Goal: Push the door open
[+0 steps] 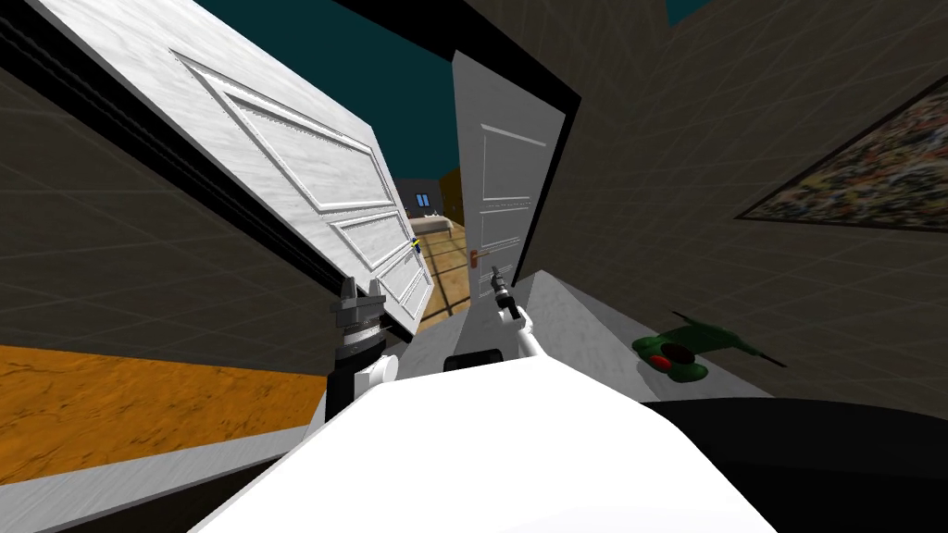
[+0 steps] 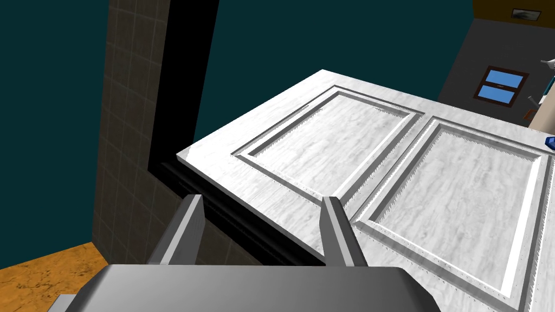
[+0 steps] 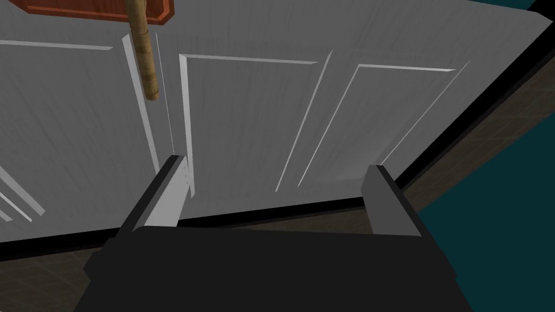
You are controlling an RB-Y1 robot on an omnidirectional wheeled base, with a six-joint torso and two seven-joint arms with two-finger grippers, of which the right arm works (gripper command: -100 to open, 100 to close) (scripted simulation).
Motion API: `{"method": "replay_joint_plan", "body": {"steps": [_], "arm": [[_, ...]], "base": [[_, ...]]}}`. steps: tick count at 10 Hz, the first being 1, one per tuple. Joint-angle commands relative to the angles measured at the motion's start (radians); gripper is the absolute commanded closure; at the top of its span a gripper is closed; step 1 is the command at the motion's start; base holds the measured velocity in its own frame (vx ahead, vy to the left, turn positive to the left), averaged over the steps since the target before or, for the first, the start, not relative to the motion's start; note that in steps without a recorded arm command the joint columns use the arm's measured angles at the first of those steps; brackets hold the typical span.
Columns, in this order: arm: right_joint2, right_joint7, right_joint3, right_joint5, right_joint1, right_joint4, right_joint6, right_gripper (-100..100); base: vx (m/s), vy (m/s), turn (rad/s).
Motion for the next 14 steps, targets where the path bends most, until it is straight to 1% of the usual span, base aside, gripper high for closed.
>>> {"method": "replay_joint_plan", "body": {"steps": [1, 2, 3, 4, 5, 6, 7, 9, 10, 11, 12, 13, 14], "arm": [[0.000, -0.008, 0.008, -0.002, -0.028, 0.050, -0.005, -100], [0.003, -0.013, 0.014, -0.003, -0.055, 0.080, -0.008, -100], [0.003, -0.013, 0.014, -0.003, -0.055, 0.100, -0.008, -100], [0.007, -0.018, 0.019, -0.004, -0.082, 0.138, -0.012, -100], [0.007, -0.018, 0.019, -0.004, -0.082, 0.144, -0.012, -100], [0.010, -0.023, 0.025, -0.005, -0.109, 0.180, -0.015, -100], [0.010, -0.023, 0.025, -0.005, -0.109, 0.187, -0.015, -100], [0.017, -0.032, 0.036, -0.008, -0.160, 0.257, -0.021, -100], [0.017, -0.032, 0.036, -0.008, -0.160, 0.271, -0.021, -100], [0.021, -0.037, 0.041, -0.009, -0.185, 0.306, -0.024, -100], [0.021, -0.037, 0.041, -0.009, -0.185, 0.312, -0.024, -100], [0.025, -0.042, 0.047, -0.010, -0.211, 0.345, -0.027, -100], [0.025, -0.042, 0.047, -0.010, -0.211, 0.353, -0.027, -100]], "base": [[0.072, -0.059, 0.002], [0.086, -0.078, 0.008], [0.052, -0.059, 0.015], [0.046, -0.057, 0.005], [0.044, -0.044, 0.008], [0.048, -0.054, 0.002], [0.047, -0.048, 0.010], [0.070, -0.063, 0.009], [0.065, -0.058, 0.012], [0.046, -0.064, 0.004], [0.040, -0.054, 0.006], [0.060, -0.054, 0.005], [0.044, -0.043, 0.008]]}}
